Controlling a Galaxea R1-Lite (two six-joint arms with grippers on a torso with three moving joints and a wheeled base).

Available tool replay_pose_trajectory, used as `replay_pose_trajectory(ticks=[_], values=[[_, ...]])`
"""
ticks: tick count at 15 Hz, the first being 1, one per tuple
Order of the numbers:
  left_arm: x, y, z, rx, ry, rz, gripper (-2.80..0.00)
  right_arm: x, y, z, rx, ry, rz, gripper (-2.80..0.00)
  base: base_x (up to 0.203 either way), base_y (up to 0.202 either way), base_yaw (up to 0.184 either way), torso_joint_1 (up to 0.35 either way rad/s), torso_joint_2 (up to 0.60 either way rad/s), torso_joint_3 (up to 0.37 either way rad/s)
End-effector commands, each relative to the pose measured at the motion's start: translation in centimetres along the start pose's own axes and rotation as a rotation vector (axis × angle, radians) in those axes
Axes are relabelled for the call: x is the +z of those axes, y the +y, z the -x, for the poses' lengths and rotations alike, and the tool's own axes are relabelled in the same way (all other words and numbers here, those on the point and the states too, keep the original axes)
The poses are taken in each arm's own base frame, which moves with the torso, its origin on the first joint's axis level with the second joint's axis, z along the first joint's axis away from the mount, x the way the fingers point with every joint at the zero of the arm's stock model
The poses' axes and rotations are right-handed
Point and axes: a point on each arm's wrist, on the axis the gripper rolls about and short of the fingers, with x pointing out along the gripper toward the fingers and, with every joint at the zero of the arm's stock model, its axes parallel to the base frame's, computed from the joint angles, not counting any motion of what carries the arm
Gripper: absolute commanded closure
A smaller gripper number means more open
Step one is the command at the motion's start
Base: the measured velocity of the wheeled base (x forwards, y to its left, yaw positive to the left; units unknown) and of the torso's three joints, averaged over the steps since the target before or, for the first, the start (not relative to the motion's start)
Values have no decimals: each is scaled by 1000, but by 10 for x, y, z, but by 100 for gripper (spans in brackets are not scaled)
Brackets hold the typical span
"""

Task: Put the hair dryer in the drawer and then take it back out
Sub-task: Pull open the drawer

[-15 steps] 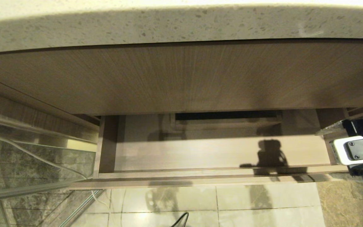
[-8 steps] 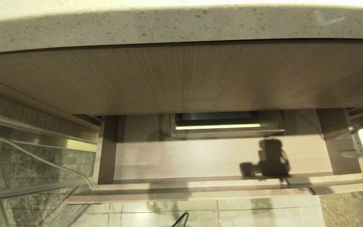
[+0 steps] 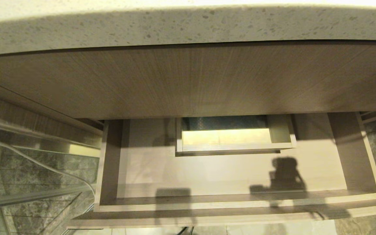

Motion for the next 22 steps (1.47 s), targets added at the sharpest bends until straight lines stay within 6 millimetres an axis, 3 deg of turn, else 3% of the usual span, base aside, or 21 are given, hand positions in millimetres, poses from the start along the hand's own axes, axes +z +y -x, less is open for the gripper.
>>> replay_pose_trajectory(ticks=[1, 6, 9, 11, 14, 17, 20, 22], values=[[-11, 0, -1, 0, 38, 1, 0, 14, 33, 47, -69, 0, 17, 0, 0, 0, 0, 0, 0, 0], [-11, 0, -1, 0, 38, 1, 0, 49, 87, 117, -349, 136, -54, 0, 0, 0, 0, 0, 0, 0], [-11, 0, -1, 0, 38, 1, 0, 65, 88, 149, -604, 163, -86, 0, 0, 0, 0, 0, 0, 0], [-11, 0, -1, 0, 38, 1, 0, 70, 67, 167, -778, 181, -45, 0, 0, 0, 0, 0, 0, 0], [-11, 0, -1, 0, 38, 1, 0, 58, 13, 172, -972, 257, -30, 0, 0, 0, 0, 0, 0, 0], [-11, 0, -1, 0, 38, 1, 0, 41, -38, 171, -1162, 420, -63, 0, 0, 0, 0, 0, 0, 0], [-11, 0, -1, 0, 38, 1, 0, 22, -76, 151, -1163, 475, -89, 0, 0, 0, 0, 0, 0, 0], [-11, 0, -1, 0, 38, 1, 0, 13, -104, 151, -1279, 539, -41, 0, 0, 0, 0, 0, 0, 0]])
